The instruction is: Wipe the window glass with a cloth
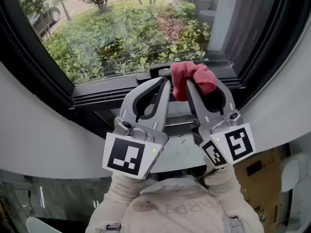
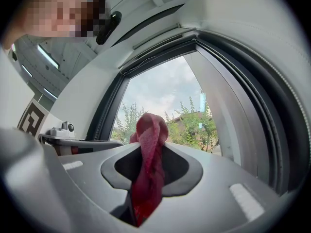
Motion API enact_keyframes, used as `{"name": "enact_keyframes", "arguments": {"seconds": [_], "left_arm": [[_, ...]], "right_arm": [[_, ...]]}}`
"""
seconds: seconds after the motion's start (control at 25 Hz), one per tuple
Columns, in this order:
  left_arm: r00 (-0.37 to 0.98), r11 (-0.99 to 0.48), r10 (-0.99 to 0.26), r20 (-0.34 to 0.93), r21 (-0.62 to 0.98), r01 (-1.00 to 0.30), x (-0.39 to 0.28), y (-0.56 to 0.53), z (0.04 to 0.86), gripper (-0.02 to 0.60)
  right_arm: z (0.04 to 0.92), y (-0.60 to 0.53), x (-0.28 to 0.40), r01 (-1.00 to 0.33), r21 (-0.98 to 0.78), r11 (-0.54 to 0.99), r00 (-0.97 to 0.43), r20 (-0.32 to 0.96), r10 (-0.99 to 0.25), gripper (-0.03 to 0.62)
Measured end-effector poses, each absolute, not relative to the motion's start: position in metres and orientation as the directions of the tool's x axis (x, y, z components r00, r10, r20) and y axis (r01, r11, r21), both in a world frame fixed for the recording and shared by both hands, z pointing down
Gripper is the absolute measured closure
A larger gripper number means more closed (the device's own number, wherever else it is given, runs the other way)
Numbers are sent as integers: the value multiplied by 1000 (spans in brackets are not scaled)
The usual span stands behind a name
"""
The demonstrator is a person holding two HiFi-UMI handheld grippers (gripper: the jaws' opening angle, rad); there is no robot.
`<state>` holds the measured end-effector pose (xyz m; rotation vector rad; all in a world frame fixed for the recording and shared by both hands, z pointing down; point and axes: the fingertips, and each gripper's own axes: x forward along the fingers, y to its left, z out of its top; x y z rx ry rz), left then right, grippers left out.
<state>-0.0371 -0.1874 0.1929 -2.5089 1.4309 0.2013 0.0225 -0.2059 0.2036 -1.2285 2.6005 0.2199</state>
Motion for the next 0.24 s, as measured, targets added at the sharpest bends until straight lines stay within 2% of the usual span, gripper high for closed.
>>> {"name": "enact_keyframes", "arguments": {"seconds": [0.24], "left_arm": [[503, -482, -830, -239, -142, -864, -48, -184, 194, 581]], "right_arm": [[206, -203, 12, -769, 18, 639, -615, -294, -732, 471]]}}
